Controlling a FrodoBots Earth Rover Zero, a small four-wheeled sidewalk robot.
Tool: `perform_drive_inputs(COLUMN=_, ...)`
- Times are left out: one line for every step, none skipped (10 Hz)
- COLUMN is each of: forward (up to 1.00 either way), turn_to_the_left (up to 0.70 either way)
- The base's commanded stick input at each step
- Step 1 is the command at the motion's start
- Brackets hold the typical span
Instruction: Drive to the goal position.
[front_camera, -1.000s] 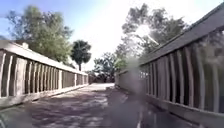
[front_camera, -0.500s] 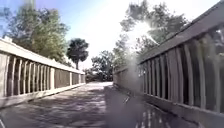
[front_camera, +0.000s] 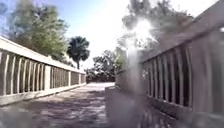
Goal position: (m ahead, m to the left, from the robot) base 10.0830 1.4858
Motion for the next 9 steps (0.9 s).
perform_drive_inputs(forward=0.7, turn_to_the_left=0.11)
perform_drive_inputs(forward=0.7, turn_to_the_left=0.14)
perform_drive_inputs(forward=0.7, turn_to_the_left=0.11)
perform_drive_inputs(forward=0.7, turn_to_the_left=0.0)
perform_drive_inputs(forward=0.7, turn_to_the_left=0.0)
perform_drive_inputs(forward=0.7, turn_to_the_left=0.0)
perform_drive_inputs(forward=0.7, turn_to_the_left=0.0)
perform_drive_inputs(forward=0.7, turn_to_the_left=0.0)
perform_drive_inputs(forward=0.7, turn_to_the_left=0.0)
